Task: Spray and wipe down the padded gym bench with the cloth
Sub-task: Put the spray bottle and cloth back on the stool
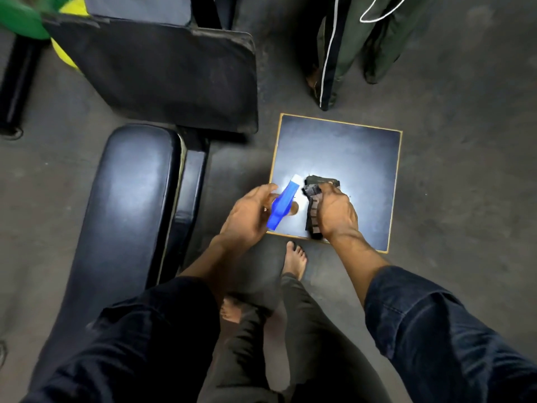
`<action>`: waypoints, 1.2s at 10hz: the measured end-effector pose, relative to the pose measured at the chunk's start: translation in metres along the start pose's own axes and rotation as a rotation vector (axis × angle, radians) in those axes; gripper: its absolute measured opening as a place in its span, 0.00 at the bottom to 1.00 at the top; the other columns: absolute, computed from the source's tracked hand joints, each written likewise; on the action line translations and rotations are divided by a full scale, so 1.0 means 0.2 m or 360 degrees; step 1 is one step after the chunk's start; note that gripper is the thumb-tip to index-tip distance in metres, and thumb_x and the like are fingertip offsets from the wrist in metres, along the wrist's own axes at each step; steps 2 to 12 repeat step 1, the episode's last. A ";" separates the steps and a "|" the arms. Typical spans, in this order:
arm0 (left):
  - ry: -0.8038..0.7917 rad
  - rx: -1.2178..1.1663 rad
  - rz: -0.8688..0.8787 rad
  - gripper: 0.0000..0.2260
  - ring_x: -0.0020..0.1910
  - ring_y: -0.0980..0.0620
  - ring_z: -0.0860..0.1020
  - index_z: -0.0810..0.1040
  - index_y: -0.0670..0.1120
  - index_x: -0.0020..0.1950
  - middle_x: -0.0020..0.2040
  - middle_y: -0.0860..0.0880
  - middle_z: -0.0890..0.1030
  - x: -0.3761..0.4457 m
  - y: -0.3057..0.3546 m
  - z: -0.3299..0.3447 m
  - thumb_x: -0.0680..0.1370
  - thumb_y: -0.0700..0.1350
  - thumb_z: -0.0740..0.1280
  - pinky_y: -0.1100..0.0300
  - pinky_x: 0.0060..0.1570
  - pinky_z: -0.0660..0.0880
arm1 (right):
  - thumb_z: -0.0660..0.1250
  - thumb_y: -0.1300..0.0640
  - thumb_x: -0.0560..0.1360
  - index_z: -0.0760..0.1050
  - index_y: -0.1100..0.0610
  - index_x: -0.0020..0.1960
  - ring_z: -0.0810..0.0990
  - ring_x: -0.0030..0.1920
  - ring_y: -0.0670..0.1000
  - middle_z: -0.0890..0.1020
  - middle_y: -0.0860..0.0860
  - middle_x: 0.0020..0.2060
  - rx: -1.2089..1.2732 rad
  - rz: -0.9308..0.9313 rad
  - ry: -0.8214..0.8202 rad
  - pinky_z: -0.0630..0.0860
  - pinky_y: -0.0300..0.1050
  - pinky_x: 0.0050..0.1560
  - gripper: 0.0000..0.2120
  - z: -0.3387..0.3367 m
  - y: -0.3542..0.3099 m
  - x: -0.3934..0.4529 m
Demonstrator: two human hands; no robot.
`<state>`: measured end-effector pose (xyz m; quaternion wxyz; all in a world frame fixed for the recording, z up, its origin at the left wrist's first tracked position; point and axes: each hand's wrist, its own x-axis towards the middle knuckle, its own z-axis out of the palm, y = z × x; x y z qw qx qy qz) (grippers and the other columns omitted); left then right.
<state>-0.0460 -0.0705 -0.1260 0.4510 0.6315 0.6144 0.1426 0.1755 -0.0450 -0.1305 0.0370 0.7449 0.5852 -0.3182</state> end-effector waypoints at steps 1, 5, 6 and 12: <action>0.0086 0.0088 0.0021 0.31 0.74 0.51 0.76 0.73 0.49 0.79 0.76 0.50 0.77 -0.02 0.00 -0.03 0.76 0.36 0.70 0.69 0.75 0.66 | 0.63 0.60 0.80 0.72 0.52 0.74 0.81 0.65 0.64 0.79 0.59 0.69 -0.0090 0.0000 0.0017 0.79 0.54 0.62 0.22 0.00 0.00 -0.05; 0.0086 0.0088 0.0021 0.31 0.74 0.51 0.76 0.73 0.49 0.79 0.76 0.50 0.77 -0.02 0.00 -0.03 0.76 0.36 0.70 0.69 0.75 0.66 | 0.63 0.60 0.80 0.72 0.52 0.74 0.81 0.65 0.64 0.79 0.59 0.69 -0.0090 0.0000 0.0017 0.79 0.54 0.62 0.22 0.00 0.00 -0.05; 0.0086 0.0088 0.0021 0.31 0.74 0.51 0.76 0.73 0.49 0.79 0.76 0.50 0.77 -0.02 0.00 -0.03 0.76 0.36 0.70 0.69 0.75 0.66 | 0.63 0.60 0.80 0.72 0.52 0.74 0.81 0.65 0.64 0.79 0.59 0.69 -0.0090 0.0000 0.0017 0.79 0.54 0.62 0.22 0.00 0.00 -0.05; 0.0086 0.0088 0.0021 0.31 0.74 0.51 0.76 0.73 0.49 0.79 0.76 0.50 0.77 -0.02 0.00 -0.03 0.76 0.36 0.70 0.69 0.75 0.66 | 0.63 0.60 0.80 0.72 0.52 0.74 0.81 0.65 0.64 0.79 0.59 0.69 -0.0090 0.0000 0.0017 0.79 0.54 0.62 0.22 0.00 0.00 -0.05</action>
